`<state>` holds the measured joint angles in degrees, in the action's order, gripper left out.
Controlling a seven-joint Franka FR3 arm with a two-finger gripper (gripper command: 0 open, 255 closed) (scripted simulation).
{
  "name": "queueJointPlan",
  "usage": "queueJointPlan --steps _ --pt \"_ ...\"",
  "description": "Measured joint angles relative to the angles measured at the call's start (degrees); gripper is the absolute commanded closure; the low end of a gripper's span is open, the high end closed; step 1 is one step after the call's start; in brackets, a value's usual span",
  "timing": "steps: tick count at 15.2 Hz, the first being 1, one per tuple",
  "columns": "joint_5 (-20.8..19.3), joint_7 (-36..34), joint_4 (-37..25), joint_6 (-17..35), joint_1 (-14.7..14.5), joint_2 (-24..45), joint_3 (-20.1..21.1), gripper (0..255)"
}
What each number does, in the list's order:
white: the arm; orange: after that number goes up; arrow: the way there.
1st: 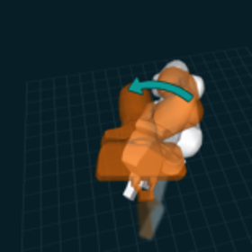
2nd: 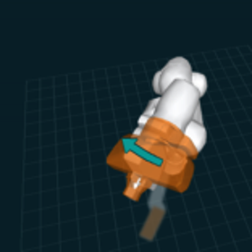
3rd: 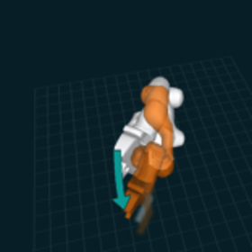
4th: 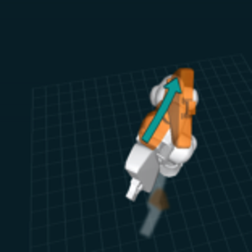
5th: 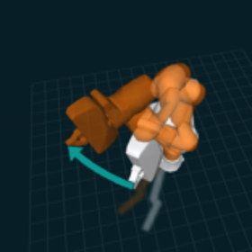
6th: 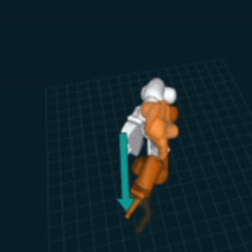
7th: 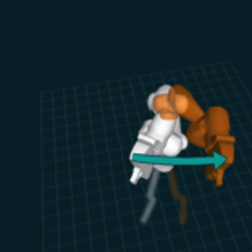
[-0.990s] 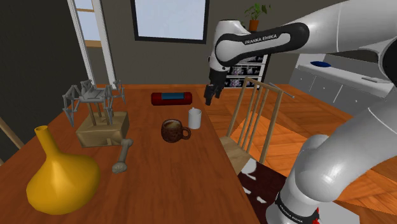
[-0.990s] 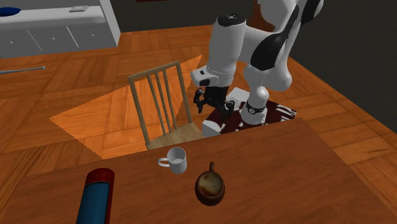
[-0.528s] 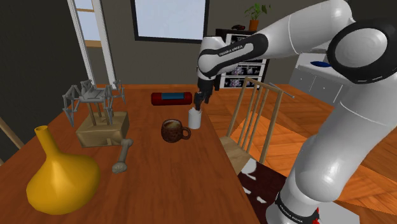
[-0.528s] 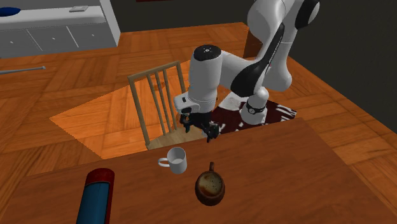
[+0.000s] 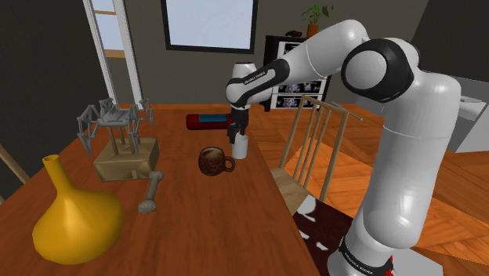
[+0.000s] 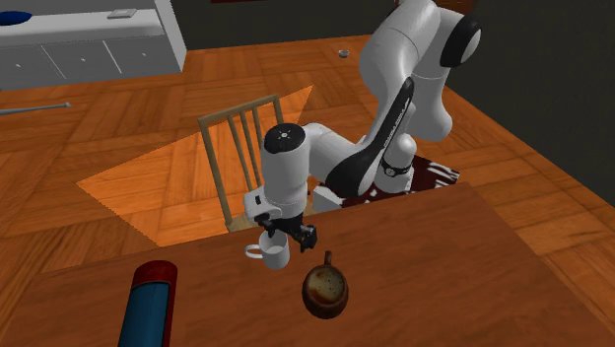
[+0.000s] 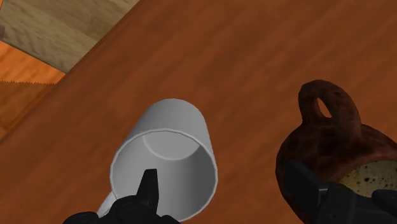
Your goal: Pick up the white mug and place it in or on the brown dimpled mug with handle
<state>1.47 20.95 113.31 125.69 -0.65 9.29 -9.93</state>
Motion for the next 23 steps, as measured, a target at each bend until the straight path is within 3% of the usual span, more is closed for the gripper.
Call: queueJointPlan --steps 8,14,15,23 --pt "1.1 1.0 0.5 4.7 0.4 4.4 0.2 0" --pt "1.2 1.1 0.4 5.0 0.4 4.8 0.2 0" --pt "1.2 1.1 0.4 5.0 0.4 4.8 0.2 255" --pt "1.2 1.1 0.4 5.0 0.4 4.8 0.2 255"
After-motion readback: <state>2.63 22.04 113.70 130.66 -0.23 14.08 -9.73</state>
